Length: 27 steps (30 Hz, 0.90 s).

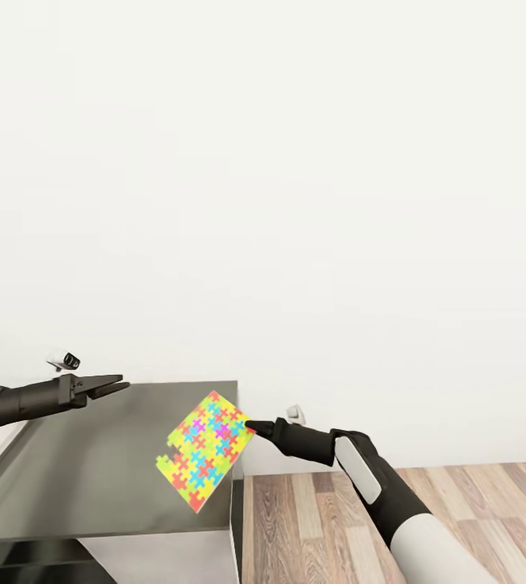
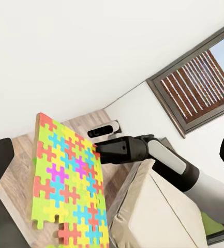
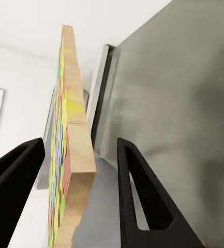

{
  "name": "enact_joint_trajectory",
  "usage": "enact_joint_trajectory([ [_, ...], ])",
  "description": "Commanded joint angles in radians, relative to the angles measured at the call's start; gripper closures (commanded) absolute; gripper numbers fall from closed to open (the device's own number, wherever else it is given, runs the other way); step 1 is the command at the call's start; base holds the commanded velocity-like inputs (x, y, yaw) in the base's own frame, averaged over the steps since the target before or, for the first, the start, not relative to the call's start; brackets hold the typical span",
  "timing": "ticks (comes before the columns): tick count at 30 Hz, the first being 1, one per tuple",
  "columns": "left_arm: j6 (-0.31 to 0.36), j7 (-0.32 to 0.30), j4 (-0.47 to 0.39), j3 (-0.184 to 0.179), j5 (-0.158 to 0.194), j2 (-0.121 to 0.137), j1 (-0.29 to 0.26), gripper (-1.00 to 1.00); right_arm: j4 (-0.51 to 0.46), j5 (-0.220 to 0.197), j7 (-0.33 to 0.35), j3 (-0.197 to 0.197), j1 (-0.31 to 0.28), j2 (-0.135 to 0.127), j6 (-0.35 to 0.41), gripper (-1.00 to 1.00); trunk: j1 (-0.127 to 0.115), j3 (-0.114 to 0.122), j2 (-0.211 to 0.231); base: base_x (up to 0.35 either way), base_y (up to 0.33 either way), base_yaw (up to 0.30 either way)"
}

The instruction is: Put all the toys in the child's room - the three board games (two on the bed and one on the table), the two jigsaw puzzles on the table, and the tennis ball on the table - inside the toy box on the table in the child's room.

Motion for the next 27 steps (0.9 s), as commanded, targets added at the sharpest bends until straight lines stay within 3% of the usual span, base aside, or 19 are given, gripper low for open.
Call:
enact_joint_trajectory([
  [1, 0.011, -0.003, 0.0, 0.0, 0.0, 0.0, 0.0, -1.0, 0.0, -0.005, 0.0, -0.002, -0.001, -0.003, 0.006, 1.0, -0.004, 0.002, 0.006, -0.004, 0.0, 0.0],
  [9, 0.011, -0.003, 0.0, 0.0, -0.002, 0.0, 0.0, -1.0, 0.002, -0.006, 0.003, -0.085, 0.002, -0.006, 0.005, 1.0, -0.034, 0.027, 0.062, -0.001, 0.0, 0.0],
  [21, 0.011, -0.003, 0.0, 0.0, -0.002, 0.0, -0.001, -1.0, 0.0, -0.005, -0.001, -0.099, 0.003, -0.008, 0.011, 1.0, -0.08, 0.065, 0.146, 0.0, 0.0, 0.0],
  [24, 0.011, -0.003, 0.0, 0.0, -0.003, 0.0, 0.0, -1.0, 0.001, -0.005, 0.005, -0.152, 0.004, -0.002, 0.003, 1.0, -0.092, 0.074, 0.167, 0.0, 0.0, 0.0],
  [27, 0.011, -0.003, 0.0, -0.001, -0.005, -0.001, 0.0, -1.0, 0.002, -0.004, 0.0, -0.164, 0.003, -0.005, 0.002, 1.0, -0.103, 0.083, 0.188, 0.0, 0.0, 0.0],
])
